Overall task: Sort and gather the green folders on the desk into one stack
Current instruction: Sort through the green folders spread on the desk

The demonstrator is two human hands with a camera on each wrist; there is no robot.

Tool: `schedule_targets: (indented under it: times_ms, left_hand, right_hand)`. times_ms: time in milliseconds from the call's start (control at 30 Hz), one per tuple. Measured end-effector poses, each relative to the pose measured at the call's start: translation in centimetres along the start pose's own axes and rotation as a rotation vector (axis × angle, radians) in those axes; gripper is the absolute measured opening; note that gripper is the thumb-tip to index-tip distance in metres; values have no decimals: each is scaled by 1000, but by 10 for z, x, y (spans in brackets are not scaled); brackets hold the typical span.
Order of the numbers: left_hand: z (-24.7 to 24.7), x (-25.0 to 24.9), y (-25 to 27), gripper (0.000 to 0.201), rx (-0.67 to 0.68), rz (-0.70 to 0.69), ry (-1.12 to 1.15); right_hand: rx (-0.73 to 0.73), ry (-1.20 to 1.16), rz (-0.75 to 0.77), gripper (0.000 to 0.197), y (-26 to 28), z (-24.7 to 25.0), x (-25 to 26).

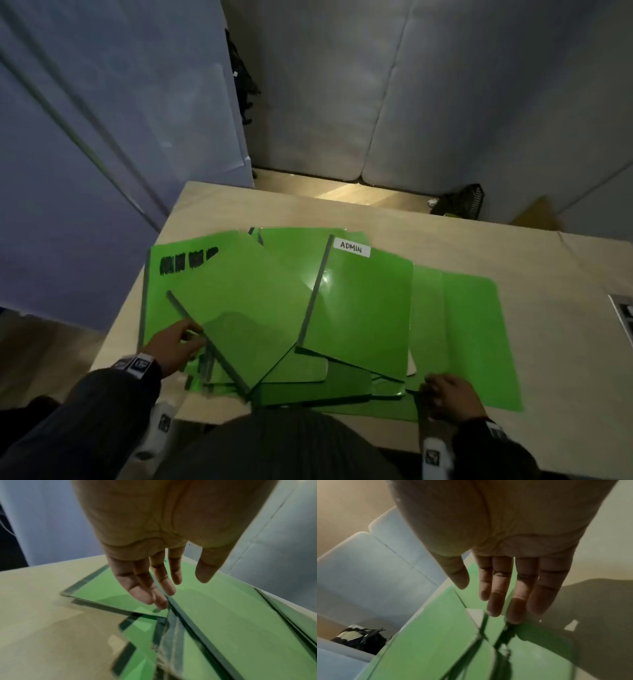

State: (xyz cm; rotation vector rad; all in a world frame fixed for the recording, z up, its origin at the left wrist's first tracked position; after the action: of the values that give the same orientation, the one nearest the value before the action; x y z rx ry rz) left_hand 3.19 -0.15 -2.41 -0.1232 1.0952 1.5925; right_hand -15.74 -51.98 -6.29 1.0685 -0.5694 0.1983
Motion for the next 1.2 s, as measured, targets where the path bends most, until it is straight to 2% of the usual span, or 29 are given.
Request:
schedule_targets:
  times_ms: [133,233,333,467,700,833,1000,1133,1200]
  left_hand:
    - [-18,-35,-10,14,65,-37,-54]
    - [-36,-61,-16,14,147,-85,-50]
    - [-55,-83,-24,16,212,-82,19]
    - [-87,-110,-33,19,305,-72,159]
    - [-125,-144,-38,46,284,-124,109]
    - [-124,-156,-36,46,281,-225,30]
    - [-105,-171,-17,36,436,-302,265]
    - [-84,-164,-3,34,480,-294,331]
    - [-75,-153,1,32,457,-245,348]
  right_hand:
    - [34,12,33,10,-6,-12,35]
    - [36,-38,17,15,-21,-19,47]
    - [14,-28,25,15,-27,-29,65]
    - [-10,-36,11,26,-30,-39,77]
    - [13,-69,11,31,-25,-42,88]
    - [50,-47,23,35,-20,-45,89]
    - [71,-196,71,46,-20,-43,88]
    - [221,-386,90,68,-1,-49,98]
    - [302,-489,126,67,10,-53,107]
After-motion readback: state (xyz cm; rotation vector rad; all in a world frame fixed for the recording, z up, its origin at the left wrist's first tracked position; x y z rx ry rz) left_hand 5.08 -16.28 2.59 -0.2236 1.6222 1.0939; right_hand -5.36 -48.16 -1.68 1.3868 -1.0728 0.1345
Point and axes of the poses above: each hand's wrist, its own y-axis away from the middle knuckle, its own z-axis out of the back of the hand, x = y × z, the point moved 4 cm from there along -y, towards the middle knuckle, and after that the axes turned 3 degrees about -z, right-handed, at the moved point
